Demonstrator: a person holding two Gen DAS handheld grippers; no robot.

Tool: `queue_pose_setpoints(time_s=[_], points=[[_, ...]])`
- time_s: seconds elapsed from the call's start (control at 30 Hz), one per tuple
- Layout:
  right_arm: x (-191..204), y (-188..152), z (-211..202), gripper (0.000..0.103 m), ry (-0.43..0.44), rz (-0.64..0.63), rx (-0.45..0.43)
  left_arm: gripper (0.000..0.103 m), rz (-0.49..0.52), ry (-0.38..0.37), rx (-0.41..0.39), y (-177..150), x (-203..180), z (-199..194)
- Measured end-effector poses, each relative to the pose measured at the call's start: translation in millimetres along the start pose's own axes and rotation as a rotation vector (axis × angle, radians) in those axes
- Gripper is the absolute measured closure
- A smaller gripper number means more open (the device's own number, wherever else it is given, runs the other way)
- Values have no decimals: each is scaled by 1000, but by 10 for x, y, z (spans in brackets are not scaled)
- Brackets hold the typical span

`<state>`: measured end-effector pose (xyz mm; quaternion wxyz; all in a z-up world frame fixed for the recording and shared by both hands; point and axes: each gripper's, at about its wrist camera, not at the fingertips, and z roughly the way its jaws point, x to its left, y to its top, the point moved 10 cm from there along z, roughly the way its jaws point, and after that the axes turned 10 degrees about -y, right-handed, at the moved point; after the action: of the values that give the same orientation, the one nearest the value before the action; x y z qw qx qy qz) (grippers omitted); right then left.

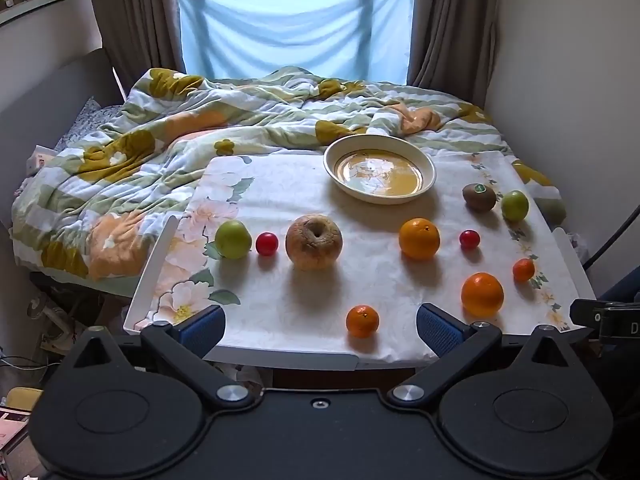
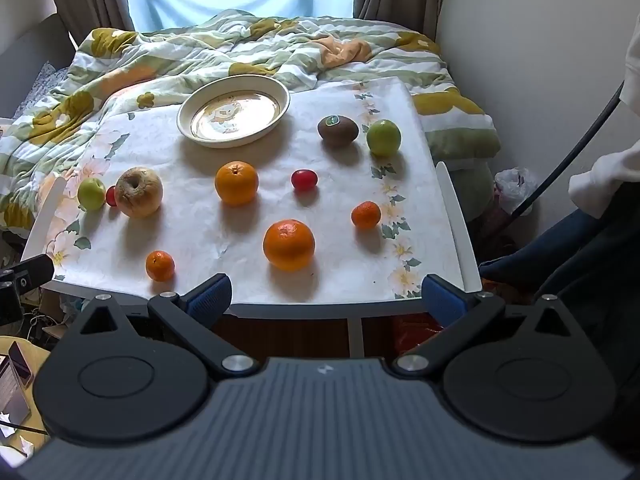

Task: Organize fruits

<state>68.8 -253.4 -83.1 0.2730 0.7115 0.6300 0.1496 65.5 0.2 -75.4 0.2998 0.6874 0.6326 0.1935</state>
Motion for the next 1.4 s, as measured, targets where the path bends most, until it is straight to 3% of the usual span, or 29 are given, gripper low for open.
queue_pose_setpoints(time_s=[0.23,1.4], points=[[-1,13,19,0,-3,-3,-10,0,11,16,4,47,-113,56],[80,102,213,0,8,-12,24,0,17,29,15,115,79,152]])
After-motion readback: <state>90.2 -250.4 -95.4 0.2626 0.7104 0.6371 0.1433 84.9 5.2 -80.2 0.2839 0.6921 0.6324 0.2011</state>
